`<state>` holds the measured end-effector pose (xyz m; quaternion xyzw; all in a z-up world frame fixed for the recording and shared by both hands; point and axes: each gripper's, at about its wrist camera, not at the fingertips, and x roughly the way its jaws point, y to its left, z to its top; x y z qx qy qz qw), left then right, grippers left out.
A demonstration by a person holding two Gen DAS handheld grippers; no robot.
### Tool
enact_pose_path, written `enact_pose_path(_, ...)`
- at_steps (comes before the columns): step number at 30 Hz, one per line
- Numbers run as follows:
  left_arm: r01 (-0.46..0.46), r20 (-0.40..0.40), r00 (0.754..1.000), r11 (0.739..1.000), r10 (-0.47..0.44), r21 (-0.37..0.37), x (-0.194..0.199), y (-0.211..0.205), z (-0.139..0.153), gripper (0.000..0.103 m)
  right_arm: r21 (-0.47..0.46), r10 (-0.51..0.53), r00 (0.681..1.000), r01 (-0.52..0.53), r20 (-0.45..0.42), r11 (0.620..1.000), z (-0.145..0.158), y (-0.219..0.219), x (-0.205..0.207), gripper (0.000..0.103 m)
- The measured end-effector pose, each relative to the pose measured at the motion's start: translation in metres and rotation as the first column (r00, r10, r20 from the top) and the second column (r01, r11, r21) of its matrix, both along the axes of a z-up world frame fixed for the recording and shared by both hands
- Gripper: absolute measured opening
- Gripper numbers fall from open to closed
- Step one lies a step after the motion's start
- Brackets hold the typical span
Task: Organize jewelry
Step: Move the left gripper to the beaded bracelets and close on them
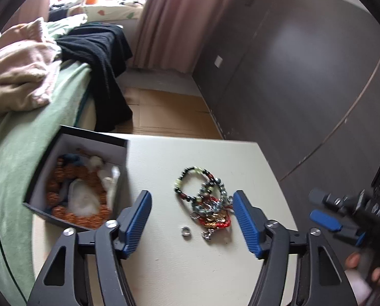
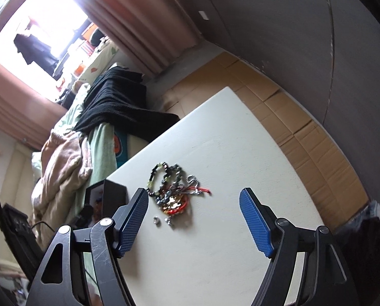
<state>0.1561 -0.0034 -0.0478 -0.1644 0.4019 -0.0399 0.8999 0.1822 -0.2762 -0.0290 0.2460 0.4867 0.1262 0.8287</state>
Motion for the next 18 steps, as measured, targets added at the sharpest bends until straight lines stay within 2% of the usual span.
enact_pose_path(4,0.059,-0.036,0.998,0.996,-0.057,0.063,0.014,-0.025,-0.015,0.048,0.034,-0.006,1.0,0.007,-0.016,0.999,-0.003,-0.017,0.007,0.075)
enact_pose_path(11,0.114,-0.075,0.992,0.986,-0.105,0.125,0.03,-0.054,-0.035,0.047,0.031,-0.07,0.997,0.072,-0.044,0.997,-0.004,-0.051,0.015,0.075)
enact_pose_path(15,0.139,-0.108,0.987,0.966,-0.117,0.219,0.036,-0.071,-0.05,0.047,0.031,-0.078,0.996,0.08,-0.046,0.996,-0.003,-0.057,0.015,0.075)
enact_pose_path(18,0.138,-0.134,0.985,0.957,-0.107,0.255,0.035,-0.075,-0.062,0.046,0.016,-0.072,0.997,0.073,-0.041,0.997,-0.001,-0.055,0.015,0.075)
